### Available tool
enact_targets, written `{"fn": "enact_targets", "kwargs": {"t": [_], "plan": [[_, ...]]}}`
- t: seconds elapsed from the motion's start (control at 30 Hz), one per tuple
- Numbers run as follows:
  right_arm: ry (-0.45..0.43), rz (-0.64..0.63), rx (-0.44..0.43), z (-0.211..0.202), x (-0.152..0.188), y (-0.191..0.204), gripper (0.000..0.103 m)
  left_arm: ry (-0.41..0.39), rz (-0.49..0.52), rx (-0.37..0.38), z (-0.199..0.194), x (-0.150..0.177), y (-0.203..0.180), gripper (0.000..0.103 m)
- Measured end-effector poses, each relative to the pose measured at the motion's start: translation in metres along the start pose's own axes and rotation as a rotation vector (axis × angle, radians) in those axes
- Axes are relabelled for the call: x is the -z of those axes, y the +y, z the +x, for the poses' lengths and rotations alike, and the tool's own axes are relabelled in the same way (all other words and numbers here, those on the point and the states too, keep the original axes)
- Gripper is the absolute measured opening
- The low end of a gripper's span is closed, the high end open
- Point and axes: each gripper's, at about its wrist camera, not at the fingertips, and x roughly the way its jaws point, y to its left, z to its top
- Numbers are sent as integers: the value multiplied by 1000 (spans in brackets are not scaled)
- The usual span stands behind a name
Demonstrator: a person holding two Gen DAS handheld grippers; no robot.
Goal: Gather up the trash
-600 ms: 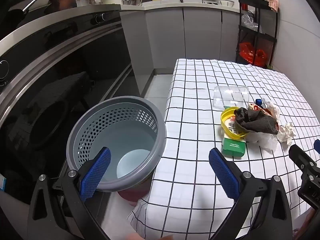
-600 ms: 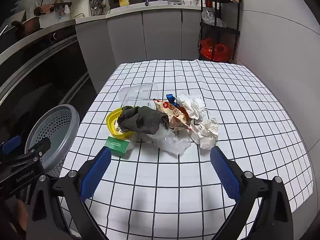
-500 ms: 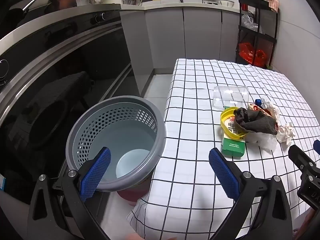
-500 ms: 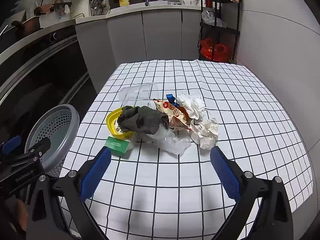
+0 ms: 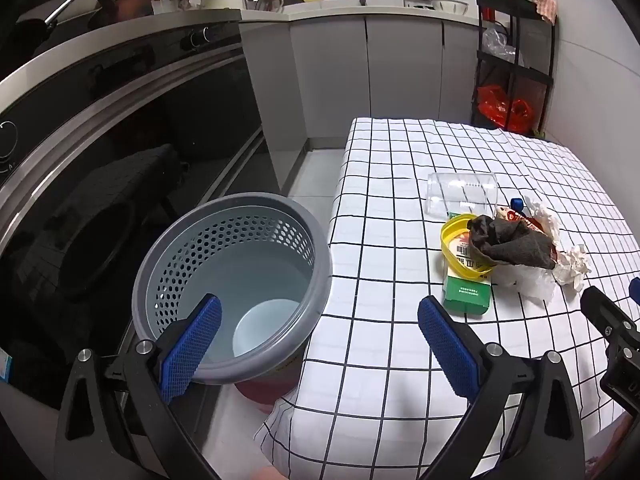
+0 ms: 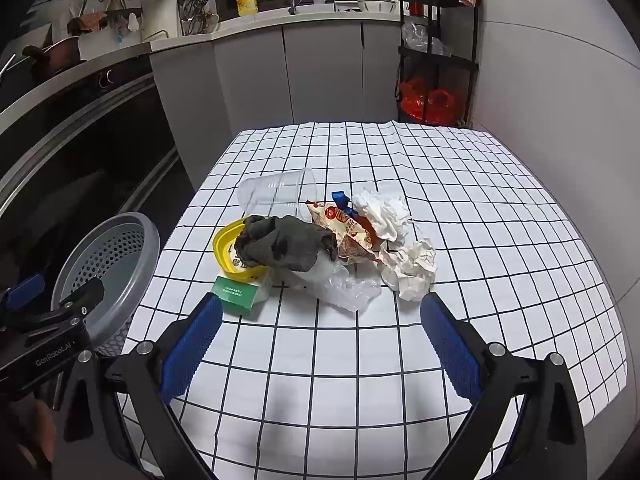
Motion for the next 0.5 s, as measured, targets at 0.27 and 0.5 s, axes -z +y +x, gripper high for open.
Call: {"fn": "enact_targets", "kwargs": {"t": [0.27,0.5], "plan": [[-1,1,0,1,0,-1,95,-1,0,0,2,0,0,97],[-3,3,-1,0,-2,-1,95,-3,-3,1,1,-1,1,97]]}}
